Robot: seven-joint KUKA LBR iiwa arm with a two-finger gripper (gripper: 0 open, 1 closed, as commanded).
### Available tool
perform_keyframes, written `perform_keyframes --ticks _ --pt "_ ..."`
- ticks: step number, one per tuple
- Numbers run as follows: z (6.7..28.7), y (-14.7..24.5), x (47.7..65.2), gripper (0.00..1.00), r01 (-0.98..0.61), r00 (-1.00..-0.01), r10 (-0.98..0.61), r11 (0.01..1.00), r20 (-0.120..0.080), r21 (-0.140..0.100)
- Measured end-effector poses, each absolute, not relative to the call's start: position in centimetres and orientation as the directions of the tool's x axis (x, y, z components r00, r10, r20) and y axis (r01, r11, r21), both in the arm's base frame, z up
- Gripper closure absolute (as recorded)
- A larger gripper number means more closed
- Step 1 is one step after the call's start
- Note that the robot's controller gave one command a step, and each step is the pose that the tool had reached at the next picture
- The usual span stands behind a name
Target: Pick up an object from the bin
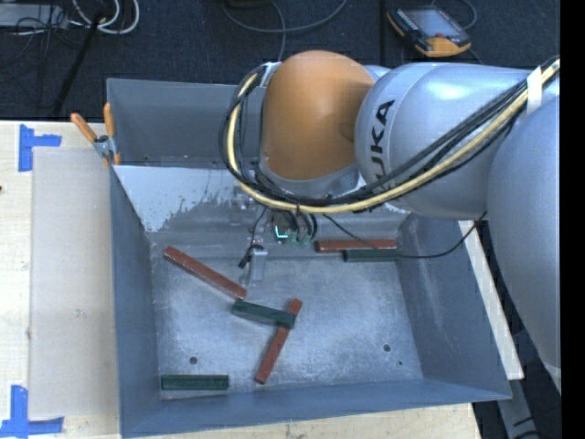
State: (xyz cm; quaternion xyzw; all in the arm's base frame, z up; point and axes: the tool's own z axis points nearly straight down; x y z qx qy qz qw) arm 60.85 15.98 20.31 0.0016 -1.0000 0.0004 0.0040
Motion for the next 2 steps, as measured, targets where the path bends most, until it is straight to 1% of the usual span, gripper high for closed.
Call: perform_keyframes --ticks 1,2 --pt "7.1 10.8 57.3 0.00 -0.033 -0.999 -0.033 0.999 0.010 -0.002" --pt "6.9 11.9 58.5 0.00 0.006 -1.000 0.006 1.000 -0.001 0.001"
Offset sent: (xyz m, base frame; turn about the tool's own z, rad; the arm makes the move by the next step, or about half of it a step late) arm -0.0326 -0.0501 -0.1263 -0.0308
